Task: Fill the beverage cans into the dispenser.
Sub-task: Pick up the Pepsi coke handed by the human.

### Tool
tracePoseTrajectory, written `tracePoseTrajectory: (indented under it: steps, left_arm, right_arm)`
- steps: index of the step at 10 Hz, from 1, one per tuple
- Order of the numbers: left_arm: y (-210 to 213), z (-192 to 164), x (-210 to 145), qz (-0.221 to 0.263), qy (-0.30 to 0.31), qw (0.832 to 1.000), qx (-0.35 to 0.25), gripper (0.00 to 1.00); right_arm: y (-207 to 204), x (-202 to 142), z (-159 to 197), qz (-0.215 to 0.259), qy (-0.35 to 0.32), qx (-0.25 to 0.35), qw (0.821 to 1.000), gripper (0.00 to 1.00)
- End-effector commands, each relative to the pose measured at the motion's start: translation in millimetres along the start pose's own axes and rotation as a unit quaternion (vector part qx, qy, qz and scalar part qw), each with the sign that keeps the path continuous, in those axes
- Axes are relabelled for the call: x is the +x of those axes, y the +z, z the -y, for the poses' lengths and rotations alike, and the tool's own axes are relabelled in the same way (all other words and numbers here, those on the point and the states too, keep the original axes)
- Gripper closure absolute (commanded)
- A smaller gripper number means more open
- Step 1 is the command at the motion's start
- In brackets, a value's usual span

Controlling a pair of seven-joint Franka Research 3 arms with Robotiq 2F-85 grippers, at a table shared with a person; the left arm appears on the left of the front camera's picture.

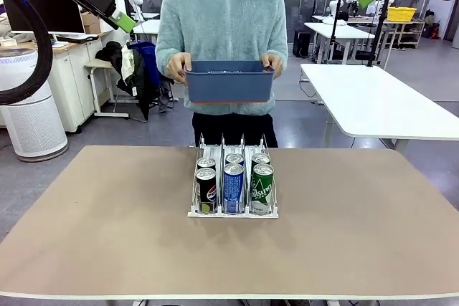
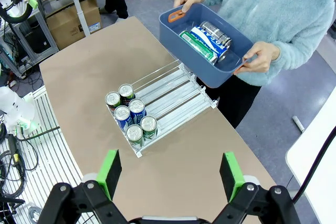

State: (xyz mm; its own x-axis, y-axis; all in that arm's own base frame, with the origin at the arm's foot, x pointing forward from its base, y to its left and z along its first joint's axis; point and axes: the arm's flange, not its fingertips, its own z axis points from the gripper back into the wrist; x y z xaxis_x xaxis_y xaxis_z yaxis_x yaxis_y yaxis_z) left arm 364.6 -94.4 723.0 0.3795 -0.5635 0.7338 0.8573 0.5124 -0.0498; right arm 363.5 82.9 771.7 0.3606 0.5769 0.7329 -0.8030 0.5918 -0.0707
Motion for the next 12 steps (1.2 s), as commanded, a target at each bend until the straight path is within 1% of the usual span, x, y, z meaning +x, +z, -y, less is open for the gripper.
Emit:
tracePoseTrajectory:
  steps: [1,12]
  left_arm:
    - [-0.2,-0.3,-0.8,0.000,0.001,1.000,0.000,0.00]
    - [-0.2,-0.3,-0.8,0.000,0.001,1.000,0.000,0.00]
  right_arm:
    - [0.5,-0.9,-0.9,0.000,0.000,0.000,1.000,0.00]
    - [0.5,-0.9,-0.9,0.000,0.000,0.000,1.000,0.00]
